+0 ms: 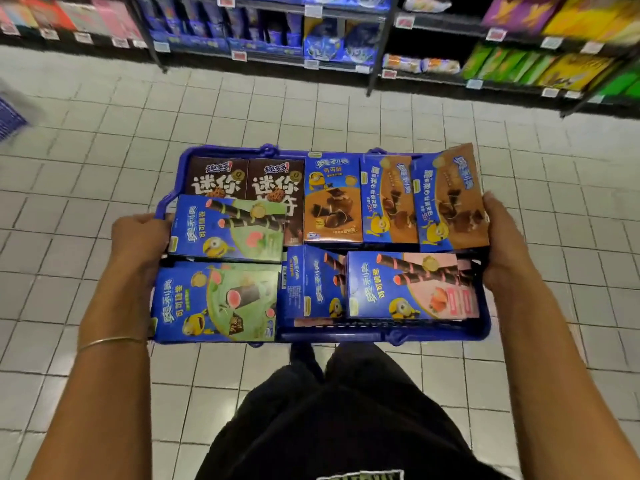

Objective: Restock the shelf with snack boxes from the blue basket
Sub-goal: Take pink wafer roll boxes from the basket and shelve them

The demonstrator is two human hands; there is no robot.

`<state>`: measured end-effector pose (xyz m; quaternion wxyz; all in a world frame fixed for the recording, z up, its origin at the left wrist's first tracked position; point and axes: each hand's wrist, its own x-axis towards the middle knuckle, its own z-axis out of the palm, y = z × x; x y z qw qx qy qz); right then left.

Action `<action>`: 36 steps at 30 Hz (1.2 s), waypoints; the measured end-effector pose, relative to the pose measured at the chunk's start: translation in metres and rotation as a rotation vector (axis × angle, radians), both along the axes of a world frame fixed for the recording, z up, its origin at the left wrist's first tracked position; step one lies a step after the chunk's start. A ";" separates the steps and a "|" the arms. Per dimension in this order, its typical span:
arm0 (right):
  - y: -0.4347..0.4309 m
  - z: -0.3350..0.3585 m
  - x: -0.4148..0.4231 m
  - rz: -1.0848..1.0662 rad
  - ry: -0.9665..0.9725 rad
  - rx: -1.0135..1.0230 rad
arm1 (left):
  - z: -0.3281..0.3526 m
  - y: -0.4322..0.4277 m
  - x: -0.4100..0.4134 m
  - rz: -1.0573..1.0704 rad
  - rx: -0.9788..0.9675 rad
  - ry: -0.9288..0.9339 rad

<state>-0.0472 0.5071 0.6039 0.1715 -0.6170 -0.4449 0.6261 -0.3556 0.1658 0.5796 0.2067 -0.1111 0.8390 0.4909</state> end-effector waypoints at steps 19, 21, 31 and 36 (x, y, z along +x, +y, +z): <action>0.227 -0.034 -0.450 0.078 0.056 -0.036 | -0.021 0.199 -0.419 0.113 0.017 0.011; 0.246 -0.034 -0.489 0.080 0.045 -0.023 | -0.020 0.216 -0.460 0.109 0.026 0.002; 0.295 -0.083 -0.674 0.031 0.024 -0.054 | -0.078 0.291 -0.670 0.109 0.145 -0.111; 0.313 -0.124 -0.756 0.038 0.123 -0.205 | -0.137 0.323 -0.766 0.084 0.058 -0.152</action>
